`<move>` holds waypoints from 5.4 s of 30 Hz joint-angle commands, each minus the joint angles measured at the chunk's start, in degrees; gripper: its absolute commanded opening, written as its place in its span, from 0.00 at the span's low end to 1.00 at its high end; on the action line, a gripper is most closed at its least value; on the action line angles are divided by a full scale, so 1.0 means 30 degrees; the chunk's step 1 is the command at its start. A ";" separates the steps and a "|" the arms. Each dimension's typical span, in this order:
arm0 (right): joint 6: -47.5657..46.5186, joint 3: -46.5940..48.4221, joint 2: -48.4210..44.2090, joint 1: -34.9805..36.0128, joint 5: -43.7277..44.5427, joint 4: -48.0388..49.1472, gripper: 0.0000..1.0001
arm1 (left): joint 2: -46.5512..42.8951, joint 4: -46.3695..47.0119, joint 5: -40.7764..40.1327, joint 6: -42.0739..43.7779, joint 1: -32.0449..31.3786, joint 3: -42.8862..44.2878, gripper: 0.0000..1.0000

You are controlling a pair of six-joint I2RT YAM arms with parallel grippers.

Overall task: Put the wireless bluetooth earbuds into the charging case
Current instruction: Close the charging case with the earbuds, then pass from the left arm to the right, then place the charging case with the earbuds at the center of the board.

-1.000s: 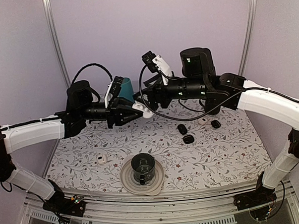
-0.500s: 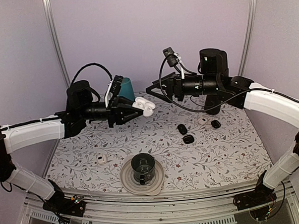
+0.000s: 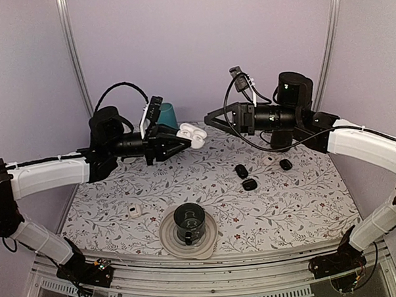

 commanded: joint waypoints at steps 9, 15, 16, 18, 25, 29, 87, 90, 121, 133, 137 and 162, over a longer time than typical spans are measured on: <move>0.2444 -0.0299 0.0542 -0.0032 -0.4552 0.3703 0.84 | 0.0929 0.2389 -0.0168 -0.1598 0.1067 0.0215 0.00; 0.2320 -0.0379 0.0084 -0.0034 -0.4987 0.3824 0.83 | 0.1270 0.2503 -0.0214 -0.1899 0.1182 0.0288 0.00; 0.2292 -0.0385 0.0021 -0.0042 -0.5048 0.3847 0.83 | 0.1335 0.2510 -0.0211 -0.1932 0.1182 0.0289 0.00; 0.2225 -0.0424 -0.0118 -0.0043 -0.5105 0.3813 0.83 | 0.1420 0.2524 -0.0209 -0.2027 0.1198 0.0303 0.00; 0.1567 -0.1457 -0.1406 -0.0100 -0.2990 0.2872 0.82 | 0.1622 0.3088 0.0048 -0.2505 0.1182 0.0246 0.00; 0.1521 -0.1517 -0.1584 -0.0474 -0.1801 0.2410 0.83 | 0.1186 0.3552 0.0428 -0.2683 0.1084 -0.0082 0.00; -0.0258 -0.1985 0.0631 0.1378 0.1122 0.3649 0.40 | 0.2698 0.8179 0.0448 -0.9331 0.0248 0.0284 0.00; -0.0110 -0.1956 0.0744 0.1378 0.0996 0.3737 0.36 | 0.2789 0.8860 0.0462 -0.9959 0.0245 0.0211 0.00; 0.1905 -0.1571 0.2052 0.1208 0.1084 0.4845 0.03 | 0.1314 0.6162 -0.0761 -0.7773 0.0508 -0.0801 0.59; 0.2694 -0.2179 0.3452 -0.0220 0.3096 0.4521 0.03 | -0.2421 0.0954 -0.4637 -0.4591 0.2127 -0.3502 0.96; 0.2830 -0.1572 0.4943 -0.0497 0.4054 0.3689 0.03 | -0.3398 -0.0450 -0.5046 -0.3786 0.2618 -0.3967 0.96; 0.5900 0.3511 1.4526 -0.1272 0.4374 0.1770 0.08 | -0.3816 -0.0406 -0.3811 -0.4274 0.3248 -0.4688 0.96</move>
